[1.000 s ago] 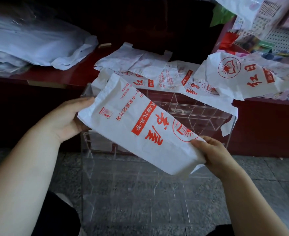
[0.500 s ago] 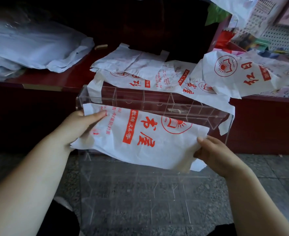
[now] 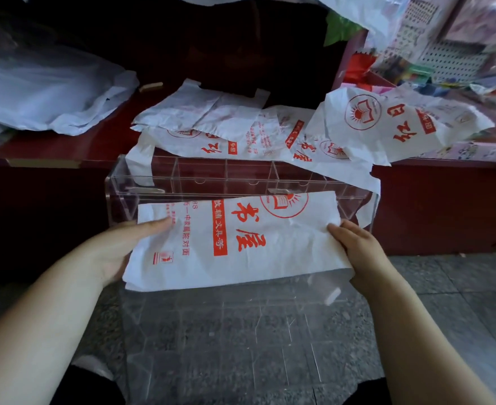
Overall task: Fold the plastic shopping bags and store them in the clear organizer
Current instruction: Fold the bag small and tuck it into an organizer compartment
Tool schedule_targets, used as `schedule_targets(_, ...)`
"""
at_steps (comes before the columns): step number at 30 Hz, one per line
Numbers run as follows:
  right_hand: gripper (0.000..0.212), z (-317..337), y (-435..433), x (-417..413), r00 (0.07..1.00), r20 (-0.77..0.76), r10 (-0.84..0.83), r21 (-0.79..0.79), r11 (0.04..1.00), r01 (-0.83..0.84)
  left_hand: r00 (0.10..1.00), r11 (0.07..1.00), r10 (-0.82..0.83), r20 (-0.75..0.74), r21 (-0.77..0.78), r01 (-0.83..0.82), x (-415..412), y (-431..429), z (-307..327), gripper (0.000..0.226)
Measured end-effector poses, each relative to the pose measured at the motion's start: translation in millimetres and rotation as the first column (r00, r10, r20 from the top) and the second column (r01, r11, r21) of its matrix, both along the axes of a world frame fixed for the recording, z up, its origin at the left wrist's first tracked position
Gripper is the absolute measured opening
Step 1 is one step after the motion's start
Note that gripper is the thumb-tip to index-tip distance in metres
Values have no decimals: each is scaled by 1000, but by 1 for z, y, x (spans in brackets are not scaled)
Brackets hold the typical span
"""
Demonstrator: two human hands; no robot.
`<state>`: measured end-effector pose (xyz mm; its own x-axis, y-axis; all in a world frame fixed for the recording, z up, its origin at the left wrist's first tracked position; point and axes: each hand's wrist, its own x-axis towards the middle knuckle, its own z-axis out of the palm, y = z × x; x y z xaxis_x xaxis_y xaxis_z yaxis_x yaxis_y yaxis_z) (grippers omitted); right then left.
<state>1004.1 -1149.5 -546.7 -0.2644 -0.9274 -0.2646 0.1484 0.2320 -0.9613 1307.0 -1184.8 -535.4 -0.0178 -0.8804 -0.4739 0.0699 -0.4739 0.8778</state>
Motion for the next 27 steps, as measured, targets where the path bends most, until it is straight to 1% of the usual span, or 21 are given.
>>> schedule_targets(2, 25, -1, -1, -2, 999, -7, -43, 9, 999, 43, 998, 998, -61, 4, -5, 61, -1, -1, -6, 27)
schedule_targets(3, 26, 0, -3, -3, 998, -5, -62, 6, 998, 62, 997, 998, -65, 33, 9, 65, 0, -3, -11, 27)
schedule_targets(6, 28, 0, -4, -5, 995, -7, -104, -12, 994, 104, 992, 992, -124, -12, 28, 124, 1, -4, -20, 29)
schedule_targets(8, 28, -1, -4, -8, 993, -6, -116, -14, 993, 116, 984, 985, -171, -43, 18, 172, -2, 0, -18, 25)
schedule_targets(11, 20, 5, -1, -7, 1000, 16, -23, -2, 1000, 23, 983, 984, -179, -36, -13, 179, -8, 2, -15, 17)
schedule_targets(14, 8, 7, 3, -6, 996, -16, 92, 38, 995, -91, 988, 985, -156, -11, -70, 155, -9, 1, -15, 13)
schedule_targets(16, 4, 6, 5, -6, 993, -45, 113, 62, 992, -110, 989, 984, -149, 11, -97, 150, -9, 1, -14, 11)
schedule_targets(19, 4, 6, 6, -8, 988, -55, 148, 68, 987, -144, 996, 987, -90, 2, -130, 90, -8, 2, -10, 18)
schedule_targets(23, 13, 6, 10, -7, 949, -24, 313, 86, 947, -310, 996, 989, -43, -84, -148, 30, 1, -1, -4, 23)
schedule_targets(25, 13, 5, 10, -7, 945, -5, 328, 96, 940, -326, 993, 991, -40, -109, -134, 25, 5, -2, -2, 23)
schedule_targets(27, 12, 6, 10, -7, 958, 0, 285, 78, 956, -284, 991, 991, -58, -120, -125, 43, 6, -1, 0, 22)
